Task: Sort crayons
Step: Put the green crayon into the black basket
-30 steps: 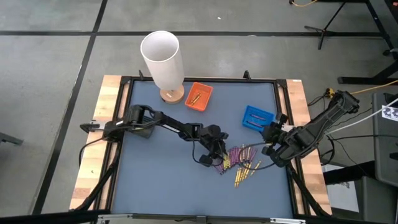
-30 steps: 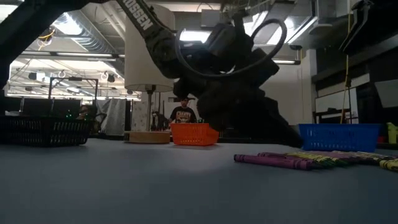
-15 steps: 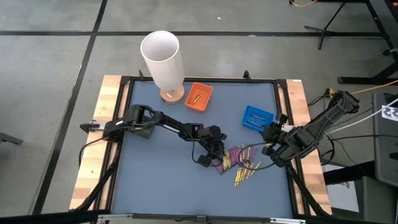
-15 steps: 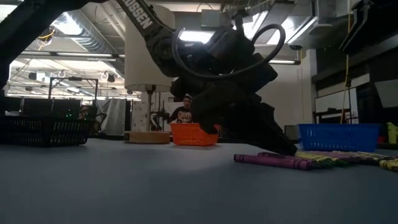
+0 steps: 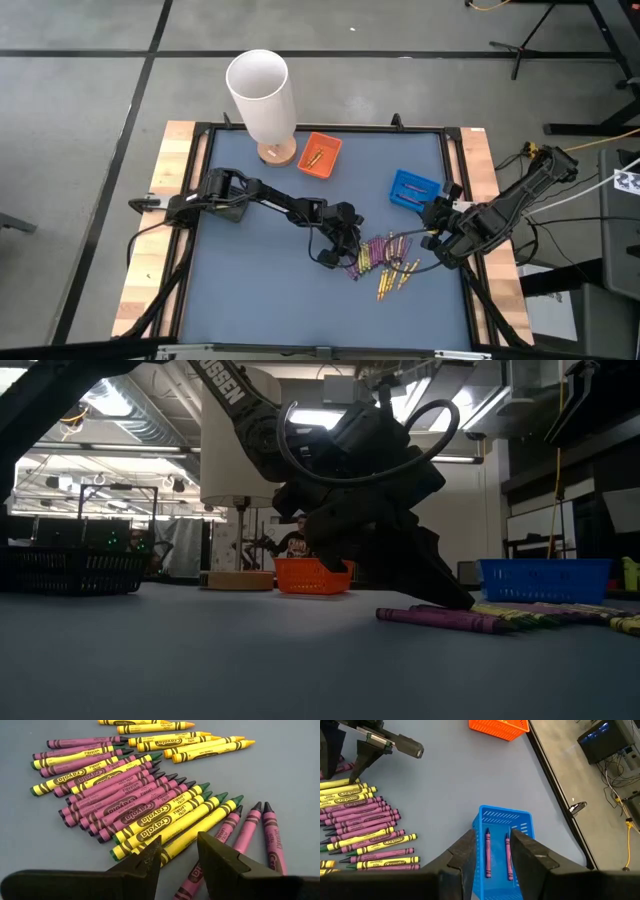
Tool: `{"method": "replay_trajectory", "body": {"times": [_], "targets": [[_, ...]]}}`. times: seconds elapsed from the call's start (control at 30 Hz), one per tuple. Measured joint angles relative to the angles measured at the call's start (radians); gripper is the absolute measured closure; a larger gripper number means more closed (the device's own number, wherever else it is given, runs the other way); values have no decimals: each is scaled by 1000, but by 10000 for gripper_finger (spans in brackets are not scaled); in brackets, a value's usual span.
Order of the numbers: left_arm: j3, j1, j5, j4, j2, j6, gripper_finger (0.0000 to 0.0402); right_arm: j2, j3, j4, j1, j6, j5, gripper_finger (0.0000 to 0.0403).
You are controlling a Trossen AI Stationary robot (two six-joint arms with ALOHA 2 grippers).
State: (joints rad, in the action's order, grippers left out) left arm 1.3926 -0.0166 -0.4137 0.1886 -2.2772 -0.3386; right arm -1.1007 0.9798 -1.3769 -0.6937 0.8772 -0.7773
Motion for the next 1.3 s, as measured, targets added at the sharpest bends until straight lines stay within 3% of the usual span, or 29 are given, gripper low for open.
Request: {"method": "replay_trajectory", "body": {"times": [0.93, 1.13, 1.3], "targets": [[-2, 44, 1, -20, 2, 153, 286, 0, 0, 16, 0, 0, 0, 284], [-2, 51, 0, -21, 2, 128, 286, 0, 0, 17, 0, 0, 0, 284], [-2, 40, 3, -24, 2, -11, 286, 0, 0, 17, 0, 0, 0, 284]]}}
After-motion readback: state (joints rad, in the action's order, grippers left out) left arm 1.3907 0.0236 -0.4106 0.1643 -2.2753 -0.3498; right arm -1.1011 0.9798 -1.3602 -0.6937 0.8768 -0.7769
